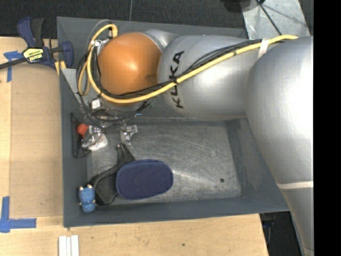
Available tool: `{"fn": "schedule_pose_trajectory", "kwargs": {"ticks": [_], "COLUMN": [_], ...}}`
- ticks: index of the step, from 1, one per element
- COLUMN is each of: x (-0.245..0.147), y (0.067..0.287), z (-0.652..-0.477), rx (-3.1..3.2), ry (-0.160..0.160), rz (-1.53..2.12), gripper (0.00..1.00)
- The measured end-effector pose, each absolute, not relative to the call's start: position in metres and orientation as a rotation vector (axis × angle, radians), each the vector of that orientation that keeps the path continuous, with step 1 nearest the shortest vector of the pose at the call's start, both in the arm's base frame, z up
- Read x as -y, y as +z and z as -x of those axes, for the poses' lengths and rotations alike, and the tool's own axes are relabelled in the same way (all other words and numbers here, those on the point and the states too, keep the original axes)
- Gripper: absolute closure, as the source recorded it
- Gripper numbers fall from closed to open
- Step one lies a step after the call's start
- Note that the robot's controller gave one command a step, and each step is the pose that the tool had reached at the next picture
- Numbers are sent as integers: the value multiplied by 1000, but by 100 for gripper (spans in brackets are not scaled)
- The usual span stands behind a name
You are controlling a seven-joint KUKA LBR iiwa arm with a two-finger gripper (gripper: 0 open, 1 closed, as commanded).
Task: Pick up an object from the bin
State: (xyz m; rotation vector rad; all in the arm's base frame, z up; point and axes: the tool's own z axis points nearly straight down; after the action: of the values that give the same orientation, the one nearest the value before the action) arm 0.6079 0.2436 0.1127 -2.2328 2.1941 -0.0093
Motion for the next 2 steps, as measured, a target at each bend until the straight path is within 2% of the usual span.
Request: {"fn": "schedule_pose_trajectory", "kwargs": {"ticks": [1,2], "x": [-236,-239], "y": [75,78], "z": [-610,-612], "rx": [-2178,-2170], "ry": [-15,-15], "rz": [2249,2238], "gripper": [0,100]}}
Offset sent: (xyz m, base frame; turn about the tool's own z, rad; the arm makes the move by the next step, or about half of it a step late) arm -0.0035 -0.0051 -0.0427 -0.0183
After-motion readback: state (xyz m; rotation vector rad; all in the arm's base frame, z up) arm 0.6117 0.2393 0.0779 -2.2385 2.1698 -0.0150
